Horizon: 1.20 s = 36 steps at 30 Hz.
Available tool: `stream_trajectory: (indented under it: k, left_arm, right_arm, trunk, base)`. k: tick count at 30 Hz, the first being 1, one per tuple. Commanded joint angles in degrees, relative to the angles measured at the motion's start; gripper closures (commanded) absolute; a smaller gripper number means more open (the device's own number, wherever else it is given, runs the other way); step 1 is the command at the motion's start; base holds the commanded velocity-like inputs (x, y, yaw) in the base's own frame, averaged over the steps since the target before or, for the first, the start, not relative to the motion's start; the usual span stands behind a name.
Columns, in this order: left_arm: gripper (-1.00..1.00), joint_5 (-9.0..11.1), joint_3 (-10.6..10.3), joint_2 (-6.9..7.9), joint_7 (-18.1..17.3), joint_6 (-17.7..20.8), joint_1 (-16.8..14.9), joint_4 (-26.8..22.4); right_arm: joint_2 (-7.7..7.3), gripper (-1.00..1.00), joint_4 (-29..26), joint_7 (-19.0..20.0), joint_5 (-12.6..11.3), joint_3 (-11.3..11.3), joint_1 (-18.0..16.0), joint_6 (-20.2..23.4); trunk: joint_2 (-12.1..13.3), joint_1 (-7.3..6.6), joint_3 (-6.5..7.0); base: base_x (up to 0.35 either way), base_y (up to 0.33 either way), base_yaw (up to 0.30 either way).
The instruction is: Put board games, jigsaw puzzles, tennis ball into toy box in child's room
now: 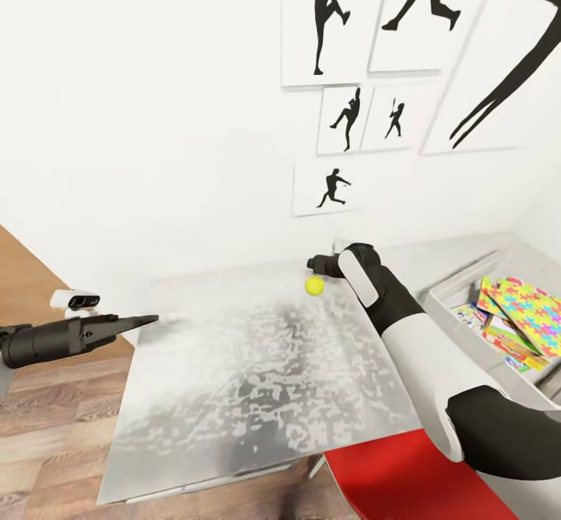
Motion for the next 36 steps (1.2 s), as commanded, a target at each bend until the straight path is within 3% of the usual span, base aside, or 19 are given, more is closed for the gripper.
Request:
stream_trajectory:
  k: [1,10,16,22,36]
  left_arm:
    - [-1.0,0.04,-0.19,0.11,-0.22,0.61,-0.9,-0.15]
    - [-1.0,0.29,-0.72,-0.17,-0.22,0.61,-7.12,-0.49]
    - [-1.0,0.41,-3.18,-0.33,-0.22,0.61,-10.04,-0.62]
    - [-1.0,0.35,-5.67,-0.42,-0.22,0.61,-10.73,-0.57]
    - [-1.0,0.02,-6.2,-0.37,-0.22,0.61,-10.79,-0.47]
  right_arm:
    - [0.06,-1.0,0.04,-0.58,-0.59,0.14,-0.06,0.08]
    - [0.39,-1.0,0.14,-0.58,-0.53,0.14,-0.12,0.1]
    - [0.3,-1.0,0.25,-0.58,-0.51,0.21,-0.14,0.1]
    - [0.13,-1.0,0.28,-0.58,-0.5,0.17,-0.93,0.14]
    - [0.4,-1.0,2.44,-0.6,-0.51,0.13,-4.01,0.28]
  trunk:
    - [-0.11,0.03,-0.2]
    - [-0.11,0.03,-1.04]
    - [-0.11,0.03,-1.6]
    - [-0.11,0.03,-2.16]
    - [-0.11,0.03,-3.46]
  base:
    - [0.0,0.0,0.0]
    - [0.0,0.0,0.0]
    - [0.0,0.0,0.0]
    - [0.0,0.0,0.0]
    - [0.0,0.0,0.0]
